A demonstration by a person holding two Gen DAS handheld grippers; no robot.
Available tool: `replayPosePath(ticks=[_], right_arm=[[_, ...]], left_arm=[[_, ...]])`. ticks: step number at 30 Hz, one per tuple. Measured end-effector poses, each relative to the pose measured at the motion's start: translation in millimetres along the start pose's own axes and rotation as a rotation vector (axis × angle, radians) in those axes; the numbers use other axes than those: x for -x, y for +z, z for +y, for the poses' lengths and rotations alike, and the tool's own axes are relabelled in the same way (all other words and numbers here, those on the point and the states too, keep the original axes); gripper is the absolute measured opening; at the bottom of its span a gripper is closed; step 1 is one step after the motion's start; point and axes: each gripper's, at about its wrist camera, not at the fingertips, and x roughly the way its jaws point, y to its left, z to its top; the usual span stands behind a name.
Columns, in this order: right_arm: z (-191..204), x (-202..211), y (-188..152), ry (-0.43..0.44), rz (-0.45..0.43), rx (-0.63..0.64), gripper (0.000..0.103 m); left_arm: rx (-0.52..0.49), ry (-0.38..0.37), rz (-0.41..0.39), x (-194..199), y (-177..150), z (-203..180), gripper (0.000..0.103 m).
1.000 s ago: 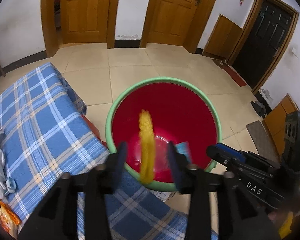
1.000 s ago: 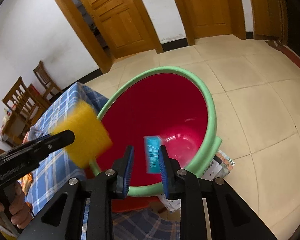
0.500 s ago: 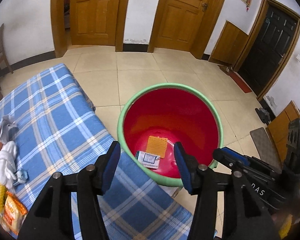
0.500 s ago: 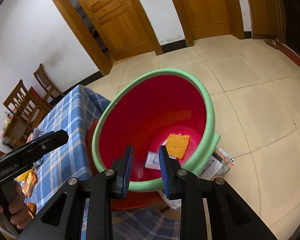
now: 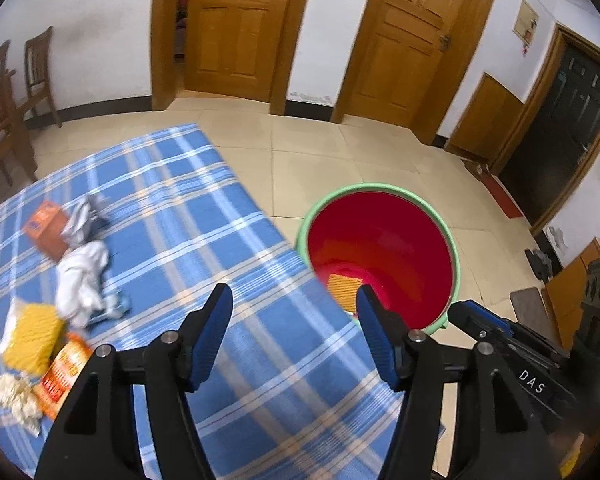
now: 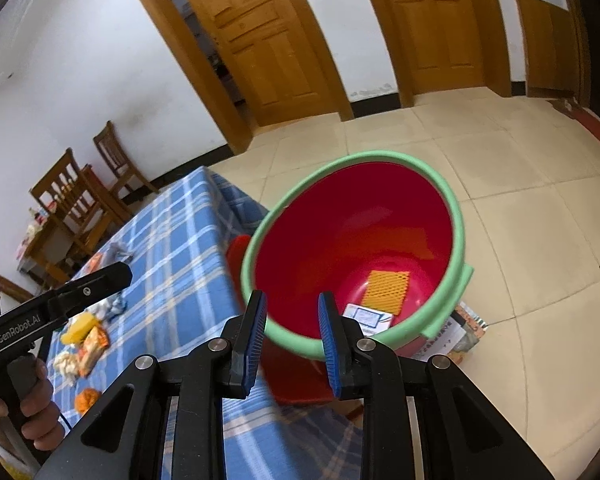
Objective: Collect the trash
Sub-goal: 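Move both tools back over the table toward the orange cloth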
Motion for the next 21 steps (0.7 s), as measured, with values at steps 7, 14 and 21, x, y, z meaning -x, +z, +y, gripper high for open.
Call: replayPosePath(ticks=[7, 14, 21], right_arm=[[23.1, 5.6, -7.9, 0.026, 0.002, 0.032, 0.039], [48.0, 8.7, -17.9, 0.054, 0.011, 0.072, 0.040], [67.4, 7.6, -29.1, 0.079, 0.033, 0.097, 0.040]], left_arm=[[0.049, 0.058, -0.006, 24.4, -17.9, 32.8, 0.064], [0.114, 0.114, 0.000, 47.1, -43.8, 67.1, 0.064], [0.173, 0.163, 0.010, 62.5, -70.4, 97.4, 0.064]])
